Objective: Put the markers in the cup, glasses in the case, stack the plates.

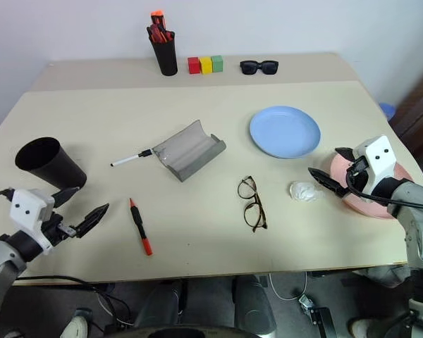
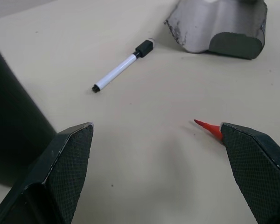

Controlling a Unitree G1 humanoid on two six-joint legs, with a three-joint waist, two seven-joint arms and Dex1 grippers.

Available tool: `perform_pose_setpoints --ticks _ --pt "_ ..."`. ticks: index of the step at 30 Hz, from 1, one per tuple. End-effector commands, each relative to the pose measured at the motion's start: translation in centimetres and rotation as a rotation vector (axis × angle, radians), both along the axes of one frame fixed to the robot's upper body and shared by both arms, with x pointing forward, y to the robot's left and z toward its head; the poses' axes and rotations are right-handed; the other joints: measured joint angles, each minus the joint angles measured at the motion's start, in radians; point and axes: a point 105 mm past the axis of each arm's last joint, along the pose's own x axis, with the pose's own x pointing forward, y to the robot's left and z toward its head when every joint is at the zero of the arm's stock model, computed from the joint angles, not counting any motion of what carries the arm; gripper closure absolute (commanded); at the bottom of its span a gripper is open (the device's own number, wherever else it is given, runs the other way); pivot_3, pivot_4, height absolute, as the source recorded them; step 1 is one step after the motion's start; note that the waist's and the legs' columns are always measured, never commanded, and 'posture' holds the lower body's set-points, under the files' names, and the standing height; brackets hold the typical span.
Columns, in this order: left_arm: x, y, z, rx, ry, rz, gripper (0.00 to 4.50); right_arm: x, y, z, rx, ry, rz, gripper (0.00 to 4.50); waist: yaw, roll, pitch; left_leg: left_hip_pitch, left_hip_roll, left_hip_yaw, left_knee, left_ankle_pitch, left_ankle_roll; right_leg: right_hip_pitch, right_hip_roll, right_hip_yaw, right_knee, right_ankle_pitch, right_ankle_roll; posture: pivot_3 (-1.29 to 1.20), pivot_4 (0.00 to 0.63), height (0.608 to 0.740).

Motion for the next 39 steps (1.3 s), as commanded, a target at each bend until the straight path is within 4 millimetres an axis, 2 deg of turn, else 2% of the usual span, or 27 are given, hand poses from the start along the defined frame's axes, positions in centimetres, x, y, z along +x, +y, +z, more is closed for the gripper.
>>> perform_pose_setpoints --ticks 1,8,14,18,23,27,32,39 --pt "-0.4 -0.3 1.5 0.013 -0.050 0.019 0.05 0.4 0.1 1.2 -0.043 -0.044 0.021 0.00 0.001 0.000 0.000 0.000 0.000 0.000 0.000 0.000 0.000 0.000 0.000 0.000 0.000 0.000 0.000 0.00 0.150 0.740" --pt "0.1 -1.9 2.3 0.004 -0.056 0.031 0.05 1.6 1.3 2.0 -0.043 -0.065 0.067 0.00 0.002 0.000 0.000 0.000 0.000 0.000 0.001 0.000 0.000 0.000 0.000 0.000 0.000 0.000 0.000 0.00 0.150 0.740" --pt "0.8 -4.5 2.4 -0.007 -0.026 -0.041 0.05 2.0 3.2 2.1 -0.046 -0.083 0.124 0.00 0.003 0.000 0.000 -0.001 0.000 0.000 0.002 0.000 0.000 0.001 0.000 0.000 0.000 0.000 0.000 0.00 0.150 0.740" --pt "1.4 -5.7 1.1 -0.023 0.048 -0.069 0.05 1.9 6.4 2.9 -0.031 -0.121 0.212 0.00 -0.002 0.000 0.000 0.000 0.001 0.000 0.002 0.000 0.000 0.001 0.001 0.000 0.001 0.000 0.000 0.00 0.150 0.740" --pt "2.2 -5.6 0.6 -0.011 0.096 -0.018 0.05 0.8 10.9 2.8 -0.029 -0.128 0.343 0.00 0.002 0.000 0.000 0.000 0.002 0.000 0.002 0.000 0.000 0.001 0.002 0.000 0.001 0.000 0.000 0.00 0.150 0.740" --pt "2.2 -5.2 -0.3 -0.046 0.202 0.107 0.05 -2.2 15.5 1.9 -0.086 -0.081 0.595 0.00 0.003 0.000 0.000 0.000 0.002 -0.001 0.002 0.000 0.000 0.001 0.002 0.000 0.001 0.000 0.000 0.00 0.150 0.740" --pt "1.8 -5.3 -0.9 -0.152 0.300 0.159 0.05 -4.1 18.2 0.9 -0.111 -0.038 0.754 0.00 0.003 -0.001 0.000 0.000 0.002 -0.001 0.003 0.000 0.000 0.001 0.002 -0.001 0.001 0.001 0.000 0.00 0.150 0.740" --pt "0.7 -7.0 -3.6 -0.173 0.516 0.197 0.05 -3.8 21.3 0.8 -0.057 -0.056 0.822 0.00 0.003 -0.001 -0.001 0.000 0.002 -0.001 0.004 0.000 0.000 0.001 0.003 -0.001 0.002 0.001 0.000 0.00 0.150 0.740"
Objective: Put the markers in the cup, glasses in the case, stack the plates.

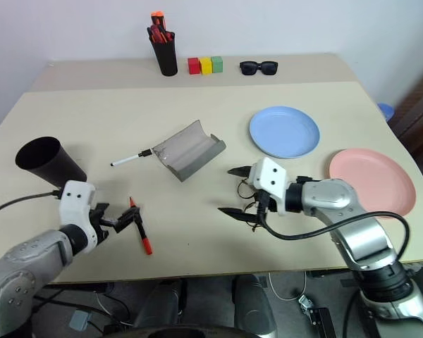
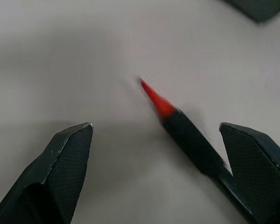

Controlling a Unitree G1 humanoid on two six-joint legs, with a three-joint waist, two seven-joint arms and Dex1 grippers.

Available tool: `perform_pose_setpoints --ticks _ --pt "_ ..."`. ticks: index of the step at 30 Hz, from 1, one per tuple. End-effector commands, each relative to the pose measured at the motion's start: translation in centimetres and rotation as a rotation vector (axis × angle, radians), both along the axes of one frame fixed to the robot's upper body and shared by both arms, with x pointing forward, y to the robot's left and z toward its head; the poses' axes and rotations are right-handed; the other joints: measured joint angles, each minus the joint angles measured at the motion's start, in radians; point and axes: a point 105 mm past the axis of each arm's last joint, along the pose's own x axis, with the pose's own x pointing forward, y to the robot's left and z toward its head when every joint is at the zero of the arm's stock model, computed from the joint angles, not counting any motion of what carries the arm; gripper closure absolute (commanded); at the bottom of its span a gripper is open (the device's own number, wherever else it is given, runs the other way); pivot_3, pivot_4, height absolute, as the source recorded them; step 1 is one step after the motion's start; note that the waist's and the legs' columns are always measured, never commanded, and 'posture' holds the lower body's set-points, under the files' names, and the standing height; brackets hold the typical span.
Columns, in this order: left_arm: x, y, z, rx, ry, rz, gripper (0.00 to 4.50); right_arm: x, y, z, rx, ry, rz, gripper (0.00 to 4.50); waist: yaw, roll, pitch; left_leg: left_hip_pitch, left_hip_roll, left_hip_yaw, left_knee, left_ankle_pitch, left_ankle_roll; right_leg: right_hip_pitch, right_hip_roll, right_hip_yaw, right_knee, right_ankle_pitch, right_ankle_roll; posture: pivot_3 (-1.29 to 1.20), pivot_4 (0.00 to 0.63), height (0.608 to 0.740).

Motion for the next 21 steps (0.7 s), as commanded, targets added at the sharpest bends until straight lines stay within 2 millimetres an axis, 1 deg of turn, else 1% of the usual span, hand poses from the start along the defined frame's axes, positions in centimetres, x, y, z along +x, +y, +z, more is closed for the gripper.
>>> perform_pose_setpoints --ticks 1,3,6,8,10,12,13,14,16,17,19,21 --pt "-0.2 -0.4 -0.4 0.037 0.060 0.009 0.05 0.0 1.0 0.7 0.016 -0.029 0.024 0.00 0.004 0.000 0.000 0.000 0.000 0.000 0.000 0.000 0.000 0.001 0.000 0.000 0.000 0.000 0.000 0.00 0.150 0.740" --pt "0.2 -1.0 -0.6 0.031 0.068 0.008 0.05 0.0 1.2 0.7 0.022 -0.029 0.032 0.00 0.007 0.000 0.000 0.000 0.000 0.000 0.001 0.000 0.000 0.001 0.000 0.000 -0.001 0.000 0.000 0.00 0.150 0.740" --pt "1.1 -1.5 -0.7 0.014 0.067 0.042 0.83 -0.2 1.4 0.8 0.029 -0.030 0.035 0.00 0.012 0.000 -0.001 0.000 0.000 0.000 0.001 0.000 0.000 0.002 -0.001 0.000 0.000 0.000 0.000 0.00 0.150 0.740" --pt "1.3 -1.6 -0.8 0.013 0.069 0.050 1.74 -0.3 1.5 0.8 0.035 -0.029 0.032 0.00 0.014 0.000 -0.001 0.000 0.000 0.000 0.002 0.000 0.000 0.002 0.000 0.000 0.000 0.000 0.000 0.00 0.150 0.740" --pt "1.6 -1.6 -0.9 0.037 0.075 0.047 2.77 -0.4 1.4 0.7 0.038 -0.027 0.025 0.00 0.021 0.000 -0.001 0.000 0.000 0.000 0.003 0.000 0.000 0.002 -0.001 0.000 0.000 0.000 0.000 0.00 0.150 0.740" --pt "1.7 -1.6 -0.9 0.053 0.079 0.042 3.66 -0.5 1.4 0.6 0.040 -0.025 0.020 0.00 0.025 0.000 -0.001 0.000 0.000 0.000 0.003 0.000 0.000 0.002 0.000 0.000 0.000 0.000 0.000 0.00 0.150 0.740" --pt "1.8 -1.5 -0.8 0.060 0.078 0.035 4.21 -0.5 1.4 0.6 0.041 -0.025 0.017 0.00 0.025 0.000 -0.001 0.000 0.000 0.000 0.003 0.000 0.000 0.002 -0.001 0.000 -0.001 0.000 0.000 0.00 0.150 0.740" --pt "1.9 -1.5 -0.7 0.070 0.074 0.025 4.49 -0.5 1.3 0.6 0.042 -0.025 0.012 0.00 0.025 0.000 -0.001 0.000 0.000 0.000 0.003 0.000 0.000 0.002 -0.001 0.000 0.000 0.000 0.000 0.00 0.150 0.740" --pt "2.3 -1.5 -0.2 0.089 0.059 -0.003 4.49 -0.4 1.2 0.5 0.047 -0.026 0.000 0.00 0.025 0.000 -0.001 0.000 0.000 0.000 0.003 0.000 0.000 0.002 0.000 0.000 0.000 0.000 0.000 0.00 0.150 0.740" --pt "2.6 -1.5 0.4 0.106 0.034 -0.025 4.49 -0.4 1.1 0.5 0.050 -0.029 -0.007 0.00 0.025 0.000 -0.001 0.000 0.000 0.000 0.003 0.000 0.000 0.002 0.000 0.000 0.000 0.000 0.000 0.00 0.150 0.740" --pt "3.5 -1.4 2.8 0.160 -0.100 -0.087 4.49 0.0 1.1 0.7 0.068 -0.041 -0.028 0.00 0.023 -0.001 0.000 0.000 0.000 0.000 0.003 0.000 0.000 0.002 0.000 0.000 0.000 0.000 0.000 0.00 0.150 0.740" --pt "4.3 -1.5 5.2 0.175 -0.244 -0.135 4.49 0.5 1.2 1.0 0.096 -0.050 -0.053 0.00 0.022 -0.001 0.000 -0.001 0.000 0.000 0.003 0.000 0.000 0.001 0.000 0.000 0.000 0.001 -0.001 0.00 0.150 0.740"
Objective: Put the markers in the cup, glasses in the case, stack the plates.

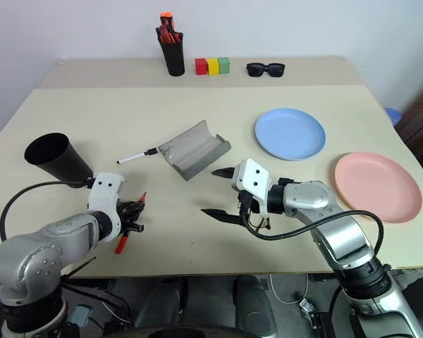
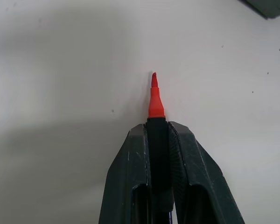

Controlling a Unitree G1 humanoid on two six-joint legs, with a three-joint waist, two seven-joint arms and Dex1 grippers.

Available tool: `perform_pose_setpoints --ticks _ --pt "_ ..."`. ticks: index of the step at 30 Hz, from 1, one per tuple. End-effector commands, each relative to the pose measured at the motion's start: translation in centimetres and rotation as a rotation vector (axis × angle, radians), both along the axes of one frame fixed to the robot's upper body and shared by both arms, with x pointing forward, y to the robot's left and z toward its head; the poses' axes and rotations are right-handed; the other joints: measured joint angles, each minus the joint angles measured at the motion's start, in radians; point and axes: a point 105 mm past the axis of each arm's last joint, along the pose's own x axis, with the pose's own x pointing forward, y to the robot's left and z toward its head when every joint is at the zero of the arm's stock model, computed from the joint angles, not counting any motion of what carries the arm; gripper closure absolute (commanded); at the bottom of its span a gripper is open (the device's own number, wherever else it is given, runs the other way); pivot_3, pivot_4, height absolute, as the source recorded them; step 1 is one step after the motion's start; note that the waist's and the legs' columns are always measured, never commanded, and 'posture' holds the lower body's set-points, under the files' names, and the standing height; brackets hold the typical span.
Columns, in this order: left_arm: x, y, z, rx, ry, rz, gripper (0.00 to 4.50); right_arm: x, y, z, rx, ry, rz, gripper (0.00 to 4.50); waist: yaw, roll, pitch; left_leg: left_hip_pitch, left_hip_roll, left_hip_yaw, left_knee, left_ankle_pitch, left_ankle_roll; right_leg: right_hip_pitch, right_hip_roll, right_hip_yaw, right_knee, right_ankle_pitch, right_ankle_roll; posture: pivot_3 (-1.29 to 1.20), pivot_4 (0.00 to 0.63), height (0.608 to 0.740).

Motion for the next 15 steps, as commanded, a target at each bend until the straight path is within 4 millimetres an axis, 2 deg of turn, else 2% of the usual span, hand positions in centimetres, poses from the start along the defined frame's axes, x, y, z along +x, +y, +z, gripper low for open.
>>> perform_pose_setpoints --ticks 1,3,5,7,9,12,13,15 --pt "1.5 -0.6 4.9 0.000 -0.282 -0.109 4.49 0.6 0.2 1.7 0.065 -0.074 -0.036 0.00 0.002 0.000 0.000 0.000 0.000 0.000 0.000 0.000 0.000 0.000 0.000 0.000 0.000 0.000 0.000 0.00 0.150 0.740" --pt "1.8 -0.9 8.4 0.011 -0.469 -0.187 4.49 1.2 0.4 1.9 0.096 -0.088 -0.068 0.00 0.003 0.000 0.000 0.000 0.000 0.000 -0.001 0.000 0.000 0.000 0.000 0.000 0.000 0.000 0.000 0.00 0.150 0.740" --pt "1.9 -1.0 10.8 0.009 -0.600 -0.227 4.49 1.6 0.6 2.0 0.113 -0.096 -0.082 0.00 0.005 0.000 0.000 -0.001 0.000 0.000 -0.001 0.000 0.000 -0.001 0.000 0.000 -0.001 0.000 0.000 0.00 0.150 0.740" --pt "2.4 -0.6 13.1 -0.016 -0.722 -0.204 4.49 1.9 0.9 2.2 0.129 -0.108 -0.089 0.00 0.007 0.000 0.000 -0.001 0.000 0.000 -0.001 0.000 0.000 -0.001 -0.001 0.000 -0.002 0.000 0.000 0.00 0.150 0.740" --pt "2.9 0.7 15.7 0.007 -0.867 -0.134 4.49 2.2 1.3 2.5 0.151 -0.124 -0.097 0.00 0.006 0.000 0.000 -0.002 0.000 0.001 -0.001 0.000 0.000 -0.001 -0.001 0.000 -0.002 0.000 0.000 0.00 0.150 0.740" --pt "3.5 5.1 18.9 0.173 -1.056 0.115 4.49 3.2 2.3 4.2 0.226 -0.186 -0.135 0.00 -0.003 0.000 0.000 -0.001 0.000 0.001 -0.002 0.000 0.000 -0.001 0.000 0.000 -0.001 0.000 0.000 0.00 0.150 0.740" --pt "3.5 6.8 19.6 0.226 -1.099 0.205 4.49 3.9 2.7 5.4 0.287 -0.215 -0.176 0.00 -0.007 0.000 0.000 0.000 0.000 0.001 -0.003 0.000 0.000 -0.001 0.000 0.000 -0.001 0.000 0.000 0.00 0.150 0.740" --pt "3.6 8.7 20.3 0.278 -1.142 0.303 4.49 4.9 3.4 7.3 0.393 -0.242 -0.238 0.00 -0.017 0.000 0.000 0.000 0.001 0.000 -0.004 0.000 0.000 -0.002 0.001 0.000 0.000 0.000 0.000 0.00 0.150 0.740"
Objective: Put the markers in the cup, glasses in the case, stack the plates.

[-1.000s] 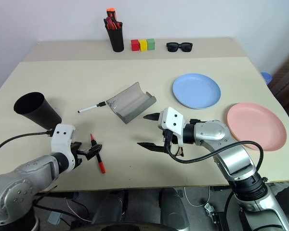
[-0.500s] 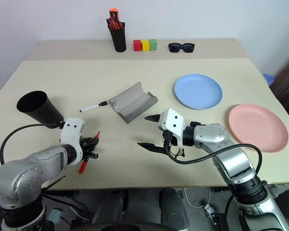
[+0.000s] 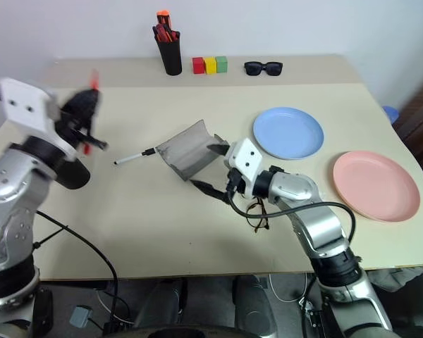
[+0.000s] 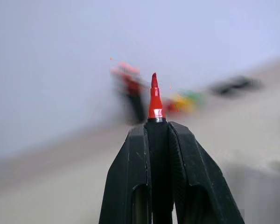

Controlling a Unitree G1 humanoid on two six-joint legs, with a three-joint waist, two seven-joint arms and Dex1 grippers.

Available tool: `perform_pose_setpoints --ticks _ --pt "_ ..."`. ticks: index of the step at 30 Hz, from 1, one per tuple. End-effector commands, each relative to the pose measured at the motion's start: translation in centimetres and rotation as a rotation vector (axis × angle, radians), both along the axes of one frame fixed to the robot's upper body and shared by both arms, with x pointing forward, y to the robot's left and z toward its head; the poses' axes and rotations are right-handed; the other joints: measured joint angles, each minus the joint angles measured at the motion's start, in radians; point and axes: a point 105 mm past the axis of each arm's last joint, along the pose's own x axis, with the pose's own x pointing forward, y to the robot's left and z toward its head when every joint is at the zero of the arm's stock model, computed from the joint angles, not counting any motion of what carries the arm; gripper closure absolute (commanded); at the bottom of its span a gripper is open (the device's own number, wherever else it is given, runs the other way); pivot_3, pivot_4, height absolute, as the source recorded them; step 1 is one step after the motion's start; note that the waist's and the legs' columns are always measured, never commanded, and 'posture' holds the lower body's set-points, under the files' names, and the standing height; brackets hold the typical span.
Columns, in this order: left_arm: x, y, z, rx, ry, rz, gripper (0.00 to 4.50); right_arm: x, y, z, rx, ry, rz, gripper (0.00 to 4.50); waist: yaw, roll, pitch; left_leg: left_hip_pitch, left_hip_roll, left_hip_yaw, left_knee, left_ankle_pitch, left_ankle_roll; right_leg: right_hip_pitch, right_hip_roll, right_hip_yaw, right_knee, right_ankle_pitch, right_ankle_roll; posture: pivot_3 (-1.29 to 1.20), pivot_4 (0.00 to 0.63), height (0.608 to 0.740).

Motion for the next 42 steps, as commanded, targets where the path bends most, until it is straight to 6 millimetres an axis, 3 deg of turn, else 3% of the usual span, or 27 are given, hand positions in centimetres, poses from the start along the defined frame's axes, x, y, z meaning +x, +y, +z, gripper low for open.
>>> perform_pose_setpoints --ticks 1,5,12,19,36,37,42 --pt "-0.7 3.8 2.5 0.021 -0.161 0.210 4.49 1.4 0.8 4.3 0.177 -0.108 -0.095 0.00 -0.008 0.000 0.000 0.000 0.000 0.000 0.000 0.000 0.000 0.000 0.000 0.000 0.000 0.000 0.001 0.00 0.150 0.740" --pt "-0.4 5.9 1.9 -0.027 -0.201 0.305 4.49 1.5 2.6 6.0 0.280 -0.097 -0.063 0.00 -0.004 0.000 0.000 -0.001 0.000 0.000 -0.001 0.000 0.000 -0.001 0.000 0.000 -0.001 0.002 0.004 0.00 0.150 0.740" --pt "-1.4 7.4 -0.4 -0.045 -0.201 0.398 4.49 0.8 3.7 5.7 0.281 -0.083 -0.006 0.00 -0.008 0.000 0.000 -0.001 0.000 0.000 -0.002 0.000 0.000 -0.001 0.000 0.000 0.000 0.003 0.005 0.00 0.150 0.740" --pt "-0.2 7.1 -3.8 -0.082 -0.129 0.372 4.49 0.2 4.5 4.9 0.261 -0.057 0.043 0.00 -0.010 0.000 0.000 0.000 0.000 0.000 -0.002 0.000 0.000 -0.001 0.000 0.000 0.001 0.003 0.005 0.00 0.150 0.740" --pt "-0.1 7.7 -5.3 -0.115 -0.117 0.424 4.49 -0.1 4.6 4.2 0.242 -0.040 0.049 0.00 -0.009 0.000 0.000 0.000 0.000 0.000 -0.002 0.000 0.000 -0.001 0.000 0.000 0.001 0.003 0.005 0.00 0.150 0.740" --pt "-0.2 7.8 -5.3 -0.110 -0.117 0.436 3.49 -0.1 4.6 4.2 0.242 -0.038 0.050 0.00 -0.009 0.000 0.000 0.000 0.000 0.000 -0.002 0.000 0.000 -0.001 0.000 0.000 0.001 0.003 0.005 0.00 0.150 0.740" --pt "-0.3 8.0 -5.5 -0.114 -0.118 0.451 1.09 -0.1 4.7 4.1 0.238 -0.037 0.053 0.00 -0.009 0.000 0.000 0.000 0.000 0.000 -0.002 0.000 0.000 -0.001 0.000 0.000 0.001 0.003 0.005 0.00 0.150 0.740"
